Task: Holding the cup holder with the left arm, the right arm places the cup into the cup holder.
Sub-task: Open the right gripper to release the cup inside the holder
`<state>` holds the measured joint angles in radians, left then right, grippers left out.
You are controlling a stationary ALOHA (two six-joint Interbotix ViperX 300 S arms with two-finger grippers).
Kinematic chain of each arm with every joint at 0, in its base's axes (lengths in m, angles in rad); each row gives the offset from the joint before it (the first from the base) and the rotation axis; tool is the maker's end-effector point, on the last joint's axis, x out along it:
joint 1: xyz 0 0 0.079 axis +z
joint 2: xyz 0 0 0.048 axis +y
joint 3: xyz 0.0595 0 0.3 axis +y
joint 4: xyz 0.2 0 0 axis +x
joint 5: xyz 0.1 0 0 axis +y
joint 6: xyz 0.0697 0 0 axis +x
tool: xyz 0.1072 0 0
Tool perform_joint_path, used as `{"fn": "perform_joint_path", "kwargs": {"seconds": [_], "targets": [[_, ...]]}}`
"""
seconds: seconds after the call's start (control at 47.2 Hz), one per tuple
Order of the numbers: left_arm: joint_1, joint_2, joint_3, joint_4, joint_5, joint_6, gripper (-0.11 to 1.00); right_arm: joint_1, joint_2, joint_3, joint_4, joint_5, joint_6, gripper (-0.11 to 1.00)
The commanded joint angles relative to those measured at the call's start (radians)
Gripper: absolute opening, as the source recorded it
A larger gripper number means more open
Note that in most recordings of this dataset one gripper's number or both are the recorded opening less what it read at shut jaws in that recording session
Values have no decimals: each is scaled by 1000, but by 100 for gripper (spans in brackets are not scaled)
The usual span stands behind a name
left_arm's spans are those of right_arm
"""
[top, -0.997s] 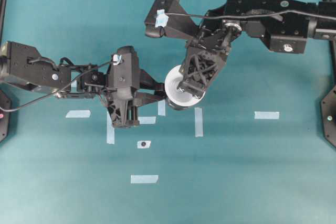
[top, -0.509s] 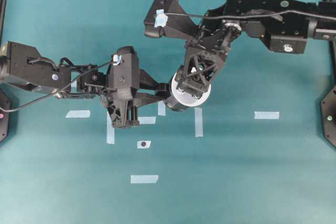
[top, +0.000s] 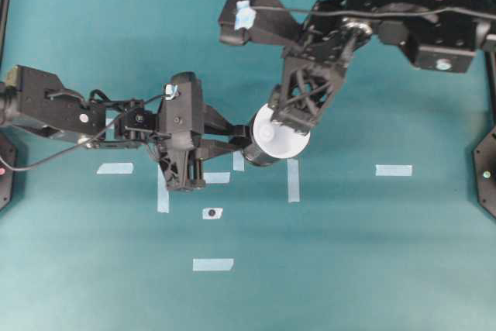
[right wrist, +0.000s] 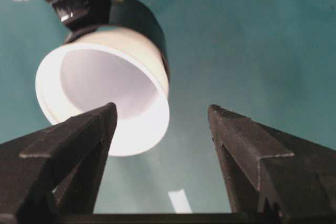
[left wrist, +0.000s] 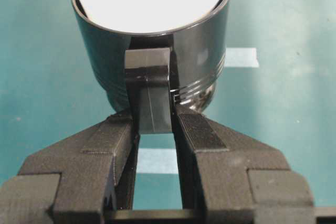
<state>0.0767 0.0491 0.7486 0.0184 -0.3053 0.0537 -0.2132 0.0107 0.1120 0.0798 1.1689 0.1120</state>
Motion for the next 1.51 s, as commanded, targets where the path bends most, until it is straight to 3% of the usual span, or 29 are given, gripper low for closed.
{"fn": "perform_joint_path", "kwargs": {"seconds": [0.0, 0.594, 1.209, 1.484], "targets": [[-5, -5, -12, 3, -17, -2, 24, 0, -91, -14, -2, 5, 12, 78], [-17, 49, -12, 3, -43, -3, 24, -2, -86, 103, 0, -63, 14, 77], [-17, 123, -40, 3, -57, -5, 24, 3, -86, 147, 0, -94, 48, 78], [-17, 132, -20, 3, -54, -58, 24, 5, -91, 150, 2, -112, 51, 78]]}}
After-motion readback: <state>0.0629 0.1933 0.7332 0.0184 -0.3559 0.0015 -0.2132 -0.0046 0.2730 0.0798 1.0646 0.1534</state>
